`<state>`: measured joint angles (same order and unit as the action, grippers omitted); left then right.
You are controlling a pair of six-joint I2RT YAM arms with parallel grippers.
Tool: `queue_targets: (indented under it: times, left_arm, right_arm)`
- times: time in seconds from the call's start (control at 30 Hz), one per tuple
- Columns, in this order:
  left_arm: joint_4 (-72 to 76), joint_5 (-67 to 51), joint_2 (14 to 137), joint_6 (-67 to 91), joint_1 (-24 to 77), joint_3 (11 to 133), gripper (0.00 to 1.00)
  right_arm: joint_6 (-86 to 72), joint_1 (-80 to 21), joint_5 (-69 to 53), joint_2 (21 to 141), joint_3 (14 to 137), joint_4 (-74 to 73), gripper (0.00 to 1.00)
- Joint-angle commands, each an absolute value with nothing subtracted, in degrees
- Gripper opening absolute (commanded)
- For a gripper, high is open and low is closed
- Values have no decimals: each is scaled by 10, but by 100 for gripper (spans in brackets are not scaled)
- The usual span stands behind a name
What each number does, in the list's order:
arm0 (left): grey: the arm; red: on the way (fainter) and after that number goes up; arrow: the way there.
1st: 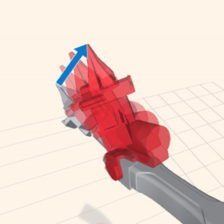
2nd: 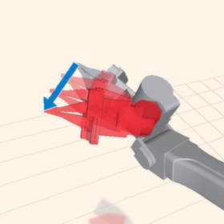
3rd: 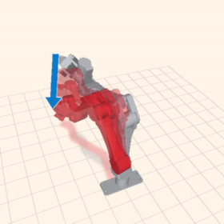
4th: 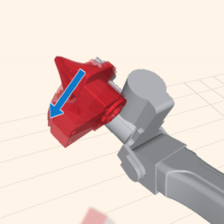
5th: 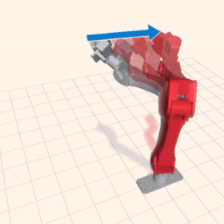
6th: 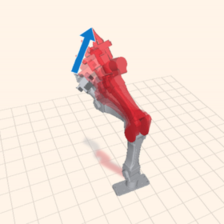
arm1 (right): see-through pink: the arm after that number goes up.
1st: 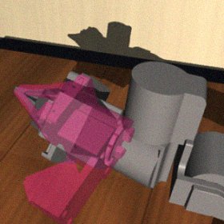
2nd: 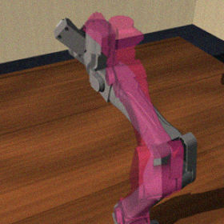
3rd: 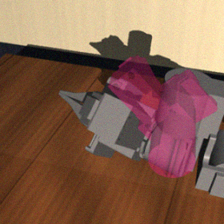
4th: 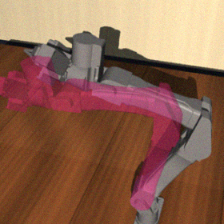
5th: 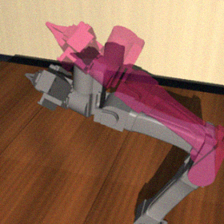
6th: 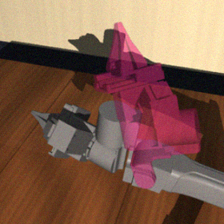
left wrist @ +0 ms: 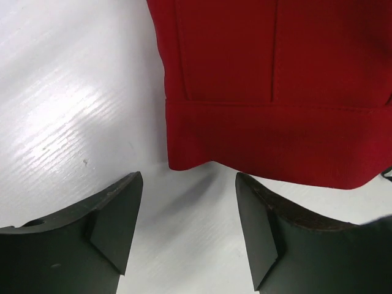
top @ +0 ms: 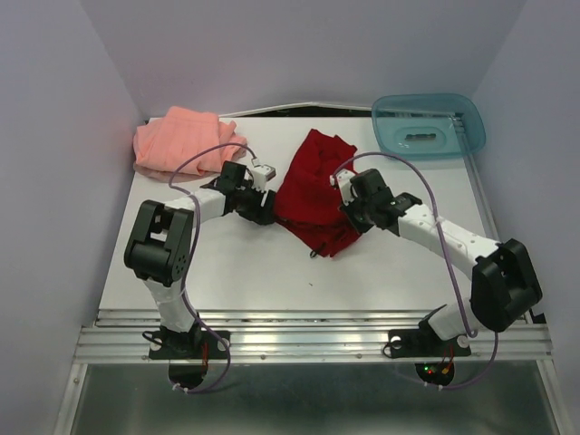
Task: Fold and stack the skirts
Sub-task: Flatten the skirt out
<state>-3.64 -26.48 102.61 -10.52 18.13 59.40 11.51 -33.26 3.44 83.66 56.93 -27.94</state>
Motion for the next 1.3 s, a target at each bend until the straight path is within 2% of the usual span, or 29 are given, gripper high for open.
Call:
queue_targets:
  times: [0.0, 0.07, 0.17, 0.27, 0.3, 0.33, 0.43, 0.47, 0.53, 0.67, 0.7, 0.83, 0.87, 0.93, 0.97, 1.0, 1.03, 1.07, 1.1, 1.27]
  left_arm:
    - [-4, -302, 1025, -71, 178, 601, 72]
    - [22, -315, 1025, -59, 178, 596, 69]
    - [34, -319, 1038, -30, 178, 593, 55]
    - [65, -324, 1037, -4, 178, 576, 52]
    - [70, -326, 1034, -4, 178, 571, 45]
    - [74, -322, 1031, -4, 178, 569, 43]
    - [72, -292, 1012, -4, 178, 577, 34]
    - [57, -275, 997, -10, 178, 584, 25]
    - [40, -210, 963, -39, 176, 606, 21]
    - [4, -153, 896, -95, 167, 641, 11]
    - [2, -145, 884, -104, 167, 648, 0]
    - [-46, -174, 852, -126, 167, 692, 0]
    - [-48, -193, 833, -133, 166, 687, 14]
    - [-11, -248, 793, -112, 167, 641, 33]
    - [41, -273, 748, -88, 167, 580, 50]
    - [62, -308, 725, -79, 178, 549, 76]
    - [82, -312, 706, -76, 191, 522, 85]
    - [110, -308, 671, -79, 209, 476, 87]
    - [114, -272, 657, -118, 258, 458, 87]
    - [131, -142, 601, -233, 372, 382, 87]
  right_arm:
    - [88, -318, 27, 789, 623, -257, 1]
    - [77, -318, 25, 776, 641, -257, 1]
    - [54, -318, 23, 765, 660, -255, 1]
    - [27, -306, 18, 766, 692, -252, 1]
    - [15, -299, 16, 767, 701, -250, 1]
    - [9, -299, 12, 766, 720, -245, 1]
    - [-17, -294, 9, 766, 762, -229, 1]
    - [-18, -294, 11, 767, 773, -225, 1]
    - [-18, -294, 37, 769, 807, -221, 1]
    - [-33, -260, 44, 777, 861, -220, 1]
    - [-35, -260, 40, 779, 868, -219, 1]
    - [-56, -260, 22, 783, 898, -225, 1]
    - [-60, -260, 23, 785, 905, -227, 1]
    - [-66, -260, 25, 786, 909, -223, 1]
    - [-69, -260, 25, 788, 912, -222, 1]
    - [-80, -260, 27, 792, 919, -221, 1]
    - [-86, -260, 31, 795, 923, -221, 1]
    - [-92, -260, 33, 801, 926, -219, 1]
    - [-106, -260, 36, 803, 933, -212, 1]
    - [-150, -260, 32, 829, 960, -191, 1]
